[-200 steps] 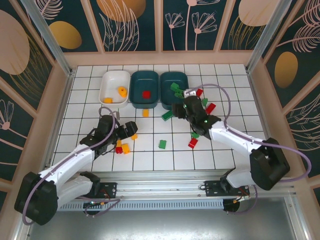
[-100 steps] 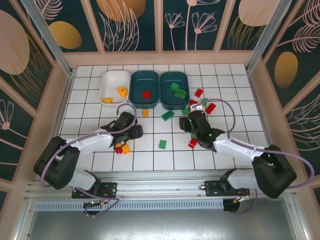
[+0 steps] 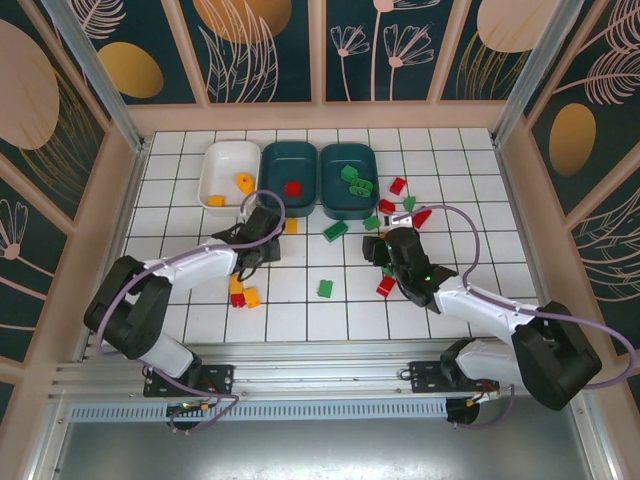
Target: Sort the legos into containers by color
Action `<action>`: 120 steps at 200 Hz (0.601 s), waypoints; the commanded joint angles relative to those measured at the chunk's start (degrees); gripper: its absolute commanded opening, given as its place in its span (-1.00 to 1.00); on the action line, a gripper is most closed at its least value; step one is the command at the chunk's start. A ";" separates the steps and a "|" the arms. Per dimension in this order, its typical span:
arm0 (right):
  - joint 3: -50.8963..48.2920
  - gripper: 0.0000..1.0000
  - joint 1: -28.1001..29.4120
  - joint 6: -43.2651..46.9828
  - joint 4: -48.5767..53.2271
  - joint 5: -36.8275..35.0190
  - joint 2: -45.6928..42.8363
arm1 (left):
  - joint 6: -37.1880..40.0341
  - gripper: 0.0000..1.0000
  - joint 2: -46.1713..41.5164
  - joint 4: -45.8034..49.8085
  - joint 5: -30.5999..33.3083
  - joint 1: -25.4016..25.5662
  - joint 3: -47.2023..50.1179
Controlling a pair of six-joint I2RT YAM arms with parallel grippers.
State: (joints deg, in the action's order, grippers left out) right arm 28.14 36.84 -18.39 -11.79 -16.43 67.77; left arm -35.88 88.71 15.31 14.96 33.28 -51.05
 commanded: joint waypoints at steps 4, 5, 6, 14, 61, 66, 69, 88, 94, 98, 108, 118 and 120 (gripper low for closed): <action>-0.98 0.25 -0.21 -1.38 -3.23 0.16 -1.15 | 4.53 -0.76 -3.60 4.87 7.76 -3.09 -11.15; -1.03 0.24 -0.20 -1.38 -3.28 0.16 -1.15 | 4.65 -0.76 -3.53 4.89 7.69 -3.38 -11.56; -1.05 0.24 -0.19 -1.38 -3.30 0.16 -1.19 | 4.71 -0.76 -3.49 4.89 7.62 -3.65 -11.94; -1.15 0.24 -0.19 -1.43 -3.41 0.06 -1.17 | 5.35 -0.76 -2.56 4.70 6.59 -6.36 -14.61; -1.95 0.24 -0.16 -1.41 -4.38 -0.66 -1.44 | 3.03 -0.93 15.54 2.93 -7.96 -22.90 -28.73; -1.93 0.24 -0.10 -1.38 -4.31 -0.95 -1.48 | 3.01 -0.96 17.76 3.16 -9.42 -23.69 -30.47; -1.95 0.23 -0.13 -1.38 -4.29 -1.00 -1.43 | 3.02 -0.97 19.00 3.35 -10.02 -24.04 -31.66; -2.12 0.23 -0.08 -1.34 -4.35 -1.02 -1.85 | 2.80 -0.94 25.67 5.68 -10.25 -25.50 -38.26; -2.20 0.23 -0.06 -1.30 -4.32 -1.03 -2.06 | 2.96 -0.87 27.24 6.13 -10.65 -25.70 -40.34; -2.21 0.23 -0.04 -1.30 -4.29 -0.98 -2.22 | 3.00 -0.84 28.18 6.63 -10.61 -25.80 -41.41; -2.38 0.23 -0.04 -1.29 -4.35 -0.82 -2.53 | 2.96 -0.71 29.97 7.65 -10.65 -25.87 -43.44; -2.47 0.24 -0.09 -1.16 -4.38 -0.76 -2.77 | 2.94 -0.32 30.64 7.97 -10.74 -25.89 -44.64; -2.45 0.24 -0.03 -1.13 -4.38 -0.79 -2.80 | 2.92 -0.26 30.69 8.04 -10.81 -25.89 -44.88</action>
State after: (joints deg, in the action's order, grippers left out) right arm 26.57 36.84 -18.63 -14.20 -16.43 66.87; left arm -32.62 118.98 19.66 6.57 7.11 -90.72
